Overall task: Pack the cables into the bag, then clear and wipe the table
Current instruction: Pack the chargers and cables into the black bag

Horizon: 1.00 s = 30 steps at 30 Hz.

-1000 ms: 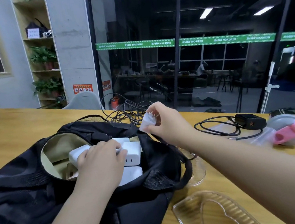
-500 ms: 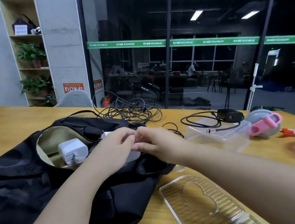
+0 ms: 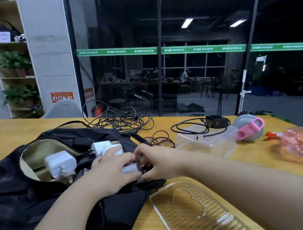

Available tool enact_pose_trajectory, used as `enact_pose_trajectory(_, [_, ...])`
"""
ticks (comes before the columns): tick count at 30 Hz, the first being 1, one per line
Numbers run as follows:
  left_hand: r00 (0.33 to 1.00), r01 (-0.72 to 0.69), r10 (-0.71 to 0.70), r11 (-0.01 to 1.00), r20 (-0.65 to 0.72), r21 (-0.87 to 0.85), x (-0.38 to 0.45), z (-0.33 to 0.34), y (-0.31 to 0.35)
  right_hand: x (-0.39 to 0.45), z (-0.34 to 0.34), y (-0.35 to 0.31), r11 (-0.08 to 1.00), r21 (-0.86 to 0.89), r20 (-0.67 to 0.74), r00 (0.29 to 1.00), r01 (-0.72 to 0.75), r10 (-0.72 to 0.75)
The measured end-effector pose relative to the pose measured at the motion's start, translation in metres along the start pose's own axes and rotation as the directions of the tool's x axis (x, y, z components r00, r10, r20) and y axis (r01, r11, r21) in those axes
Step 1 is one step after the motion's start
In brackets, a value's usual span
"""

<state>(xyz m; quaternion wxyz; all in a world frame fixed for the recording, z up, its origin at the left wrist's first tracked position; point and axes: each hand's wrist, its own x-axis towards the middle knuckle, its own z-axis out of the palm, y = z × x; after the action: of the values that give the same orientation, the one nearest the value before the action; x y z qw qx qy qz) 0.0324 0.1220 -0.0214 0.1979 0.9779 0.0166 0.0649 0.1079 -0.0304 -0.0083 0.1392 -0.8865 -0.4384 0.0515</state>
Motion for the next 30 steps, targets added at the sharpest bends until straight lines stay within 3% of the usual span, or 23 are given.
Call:
enact_pose_trajectory(3, [0.996,-0.02,0.018,0.999,-0.088,-0.028,0.001,0.002,0.002,-0.002,-0.001,0.0,0.998,-0.056,-0.085,0.996,0.02,-0.025])
enact_pose_trajectory(6, [0.989,-0.017,0.015,1.0,-0.145,-0.01,0.003,0.003,0.004,-0.009,-0.016,0.006,0.964,-0.265,-0.259,0.964,-0.01,-0.062])
enact_pose_trajectory(8, [0.986,-0.031,0.03,0.999,-0.164,-0.006,0.002,0.002,0.006,-0.015,-0.026,0.019,0.944,-0.323,-0.376,0.925,-0.071,-0.059])
enact_pose_trajectory(12, [0.991,-0.017,0.013,1.0,-0.131,-0.023,0.0,0.003,0.007,-0.026,-0.029,0.063,0.887,-0.386,-0.471,0.881,-0.253,0.046])
enact_pose_trajectory(16, [0.992,0.008,-0.01,1.0,-0.129,-0.018,0.0,0.008,0.007,-0.035,-0.032,0.098,0.85,-0.24,-0.621,0.747,-0.469,0.238])
enact_pose_trajectory(19, [0.995,-0.013,0.014,1.0,-0.099,0.012,0.002,0.008,0.008,-0.036,-0.038,0.111,0.831,-0.014,-0.611,0.662,-0.556,0.433])
enact_pose_trajectory(26, [0.998,0.002,-0.001,1.0,-0.062,0.021,0.004,0.009,0.008,-0.033,-0.056,0.123,0.847,0.179,-0.573,0.647,-0.5,0.503])
enact_pose_trajectory(30, [0.999,0.012,-0.011,0.999,-0.049,0.037,0.005,0.009,0.009,-0.03,-0.07,0.134,0.757,0.096,-0.532,0.61,-0.646,0.588])
